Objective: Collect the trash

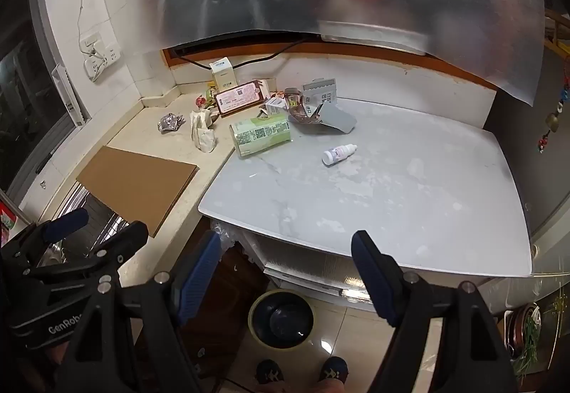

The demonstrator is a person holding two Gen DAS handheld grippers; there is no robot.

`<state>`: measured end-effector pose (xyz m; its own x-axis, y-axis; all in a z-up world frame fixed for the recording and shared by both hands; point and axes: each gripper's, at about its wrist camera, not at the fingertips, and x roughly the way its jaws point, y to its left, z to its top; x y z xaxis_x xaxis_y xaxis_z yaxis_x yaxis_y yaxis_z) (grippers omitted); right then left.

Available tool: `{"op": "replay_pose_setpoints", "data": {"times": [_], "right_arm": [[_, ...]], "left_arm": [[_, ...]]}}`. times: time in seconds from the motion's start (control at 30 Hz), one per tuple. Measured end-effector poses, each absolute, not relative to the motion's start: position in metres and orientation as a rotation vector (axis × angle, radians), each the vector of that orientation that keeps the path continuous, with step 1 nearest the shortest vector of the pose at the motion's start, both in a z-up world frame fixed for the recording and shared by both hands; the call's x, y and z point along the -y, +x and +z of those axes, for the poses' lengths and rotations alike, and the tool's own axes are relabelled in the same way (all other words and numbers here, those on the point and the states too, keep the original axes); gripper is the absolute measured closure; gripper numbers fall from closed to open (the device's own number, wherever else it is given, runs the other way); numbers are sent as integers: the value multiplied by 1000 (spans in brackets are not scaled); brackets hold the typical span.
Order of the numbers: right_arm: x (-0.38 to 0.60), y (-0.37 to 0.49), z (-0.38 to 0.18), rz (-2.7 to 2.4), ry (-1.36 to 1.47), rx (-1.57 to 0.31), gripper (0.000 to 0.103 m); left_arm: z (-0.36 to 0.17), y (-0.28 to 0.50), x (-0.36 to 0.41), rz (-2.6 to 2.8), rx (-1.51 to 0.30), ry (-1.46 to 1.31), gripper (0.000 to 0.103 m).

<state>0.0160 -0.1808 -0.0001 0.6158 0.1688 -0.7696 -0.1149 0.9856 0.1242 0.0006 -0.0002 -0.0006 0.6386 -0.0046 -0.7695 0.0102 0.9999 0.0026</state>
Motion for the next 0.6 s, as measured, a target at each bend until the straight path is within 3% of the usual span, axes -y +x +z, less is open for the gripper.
{"op": "replay_pose_setpoints", "data": {"times": [0.6], "right_arm": [[183, 11, 1, 164, 70, -886, 27]], "left_arm": [[-5, 9, 13, -20, -871, 7, 12]]}}
